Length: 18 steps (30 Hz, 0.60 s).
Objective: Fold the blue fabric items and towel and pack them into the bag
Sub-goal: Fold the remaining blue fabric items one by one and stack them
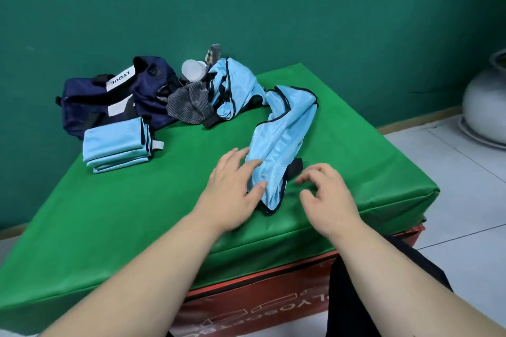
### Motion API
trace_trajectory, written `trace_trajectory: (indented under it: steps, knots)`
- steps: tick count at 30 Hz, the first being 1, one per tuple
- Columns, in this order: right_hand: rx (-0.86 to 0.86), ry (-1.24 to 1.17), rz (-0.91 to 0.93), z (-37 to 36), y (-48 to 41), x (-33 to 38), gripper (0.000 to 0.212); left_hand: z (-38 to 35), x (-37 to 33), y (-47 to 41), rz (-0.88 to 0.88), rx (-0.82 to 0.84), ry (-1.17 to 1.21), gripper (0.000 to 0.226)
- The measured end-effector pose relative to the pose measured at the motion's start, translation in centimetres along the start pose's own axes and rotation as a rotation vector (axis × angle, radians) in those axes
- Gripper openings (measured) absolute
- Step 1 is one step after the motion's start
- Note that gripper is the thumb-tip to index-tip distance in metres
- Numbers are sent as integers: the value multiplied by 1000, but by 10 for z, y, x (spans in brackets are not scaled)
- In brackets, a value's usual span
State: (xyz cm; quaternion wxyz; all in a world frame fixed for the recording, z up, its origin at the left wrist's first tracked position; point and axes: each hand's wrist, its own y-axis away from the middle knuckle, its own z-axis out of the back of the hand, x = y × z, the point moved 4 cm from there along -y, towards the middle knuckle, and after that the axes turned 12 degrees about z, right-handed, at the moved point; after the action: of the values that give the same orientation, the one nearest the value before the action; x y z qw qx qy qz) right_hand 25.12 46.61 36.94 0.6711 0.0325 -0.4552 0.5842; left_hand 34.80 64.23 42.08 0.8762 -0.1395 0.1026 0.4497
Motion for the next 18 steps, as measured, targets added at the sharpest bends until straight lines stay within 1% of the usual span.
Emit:
trace_trajectory:
  steps: [3, 7, 9, 11, 13, 15, 17, 18]
  knots:
    - [10, 57, 32, 2, -10, -5, 30, 5, 2, -41, 147, 62, 100, 53]
    - [4, 66, 16, 1, -20, -11, 23, 1, 11, -76, 284, 155, 18, 61]
    - [-11, 49, 13, 1, -23, -12, 25, -2, 13, -87, 371, 221, 44, 65]
    - [-21, 24, 5, 3, -25, -13, 29, -5, 10, -93, 407, 228, 92, 61]
    - [-37, -9, -2, 5, -26, -17, 29, -5, 5, -96, 405, 155, 138, 45]
    - [-70, -31, 1, 10, -26, -20, 27, 1, -5, -96, 378, 21, 192, 35]
    - [-125, -45, -10, 18, -25, -24, 25, 10, -28, -91, 292, -103, 265, 30]
    - [-166, -62, -24, 23, -25, -26, 23, 13, -45, -87, 221, -127, 320, 29]
